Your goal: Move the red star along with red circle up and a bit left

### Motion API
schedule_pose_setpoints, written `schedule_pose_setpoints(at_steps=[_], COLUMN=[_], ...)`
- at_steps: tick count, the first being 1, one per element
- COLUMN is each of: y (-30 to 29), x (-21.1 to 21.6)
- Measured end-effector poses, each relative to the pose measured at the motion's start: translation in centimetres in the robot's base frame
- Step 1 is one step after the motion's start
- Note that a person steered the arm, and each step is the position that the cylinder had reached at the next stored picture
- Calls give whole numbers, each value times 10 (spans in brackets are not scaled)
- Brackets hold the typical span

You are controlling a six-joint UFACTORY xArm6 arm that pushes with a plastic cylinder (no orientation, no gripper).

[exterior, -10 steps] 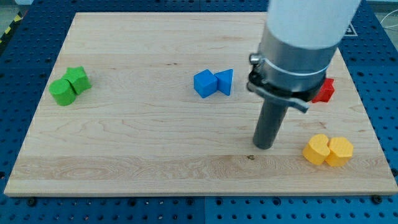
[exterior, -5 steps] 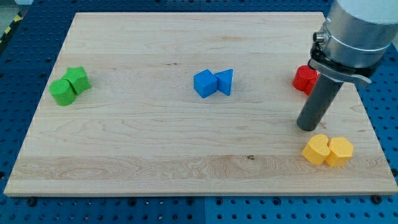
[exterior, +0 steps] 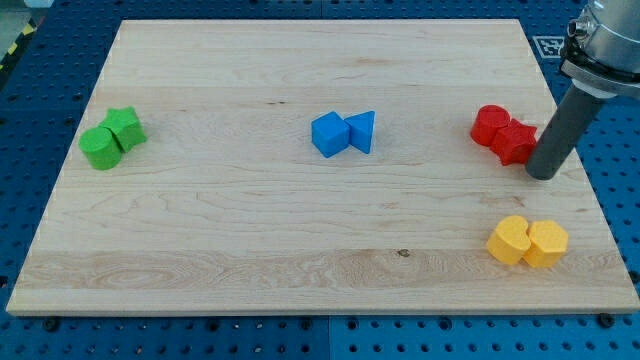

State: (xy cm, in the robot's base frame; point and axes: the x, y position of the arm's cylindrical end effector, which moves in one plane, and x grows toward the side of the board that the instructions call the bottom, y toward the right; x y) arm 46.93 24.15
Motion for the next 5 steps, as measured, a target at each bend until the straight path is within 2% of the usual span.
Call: schedule_pose_setpoints(at_steps=[1, 4, 5], y=[-2, -59, -51], x=[-8, -10, -10])
